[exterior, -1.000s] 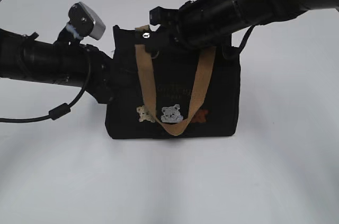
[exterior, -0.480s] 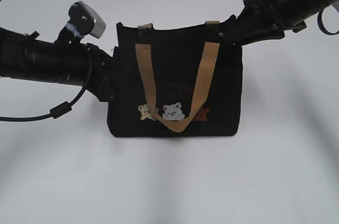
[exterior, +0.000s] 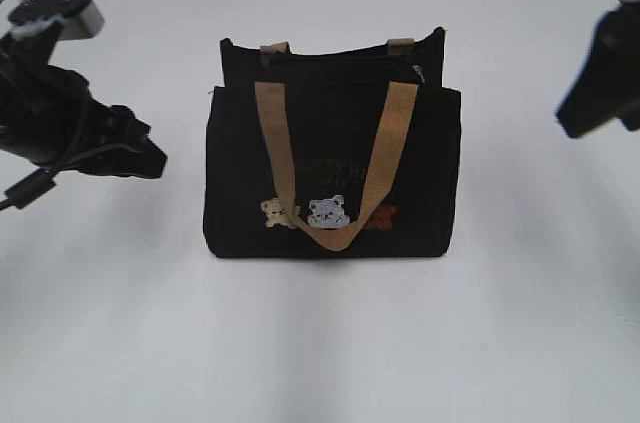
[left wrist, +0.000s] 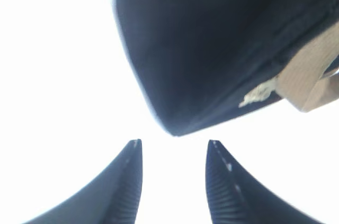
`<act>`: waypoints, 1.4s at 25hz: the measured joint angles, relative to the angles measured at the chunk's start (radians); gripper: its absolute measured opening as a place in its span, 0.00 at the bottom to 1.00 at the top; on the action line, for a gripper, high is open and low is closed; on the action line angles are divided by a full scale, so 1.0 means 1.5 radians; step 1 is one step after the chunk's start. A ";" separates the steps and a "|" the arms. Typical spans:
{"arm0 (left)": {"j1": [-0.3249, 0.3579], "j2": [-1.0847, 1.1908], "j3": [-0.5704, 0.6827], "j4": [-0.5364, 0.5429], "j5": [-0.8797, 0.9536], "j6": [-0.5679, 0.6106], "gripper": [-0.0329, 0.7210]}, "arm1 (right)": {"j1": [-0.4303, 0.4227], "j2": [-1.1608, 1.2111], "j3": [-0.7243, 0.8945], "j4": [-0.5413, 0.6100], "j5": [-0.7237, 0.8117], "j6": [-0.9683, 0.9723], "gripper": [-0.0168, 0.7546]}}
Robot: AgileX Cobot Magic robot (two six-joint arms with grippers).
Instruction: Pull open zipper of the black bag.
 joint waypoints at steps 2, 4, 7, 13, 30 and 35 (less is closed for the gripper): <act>0.001 -0.069 0.016 0.074 0.025 -0.102 0.42 | 0.000 -0.088 0.071 -0.049 -0.005 0.013 0.68; 0.002 -0.145 0.044 0.109 0.045 -0.159 0.42 | 0.000 -0.190 0.145 -0.080 -0.015 0.017 0.68; 0.002 -0.283 0.083 0.148 0.100 -0.231 0.41 | 0.000 -0.346 0.251 -0.102 -0.032 0.019 0.68; 0.002 -0.613 0.127 0.270 0.253 -0.341 0.39 | 0.000 -0.651 0.405 -0.113 -0.047 0.019 0.68; 0.002 -0.981 0.230 0.334 0.356 -0.371 0.36 | 0.000 -0.921 0.468 -0.115 -0.053 0.023 0.65; 0.008 -0.981 0.230 0.333 0.355 -0.371 0.36 | 0.000 -0.921 0.468 -0.115 -0.053 0.024 0.65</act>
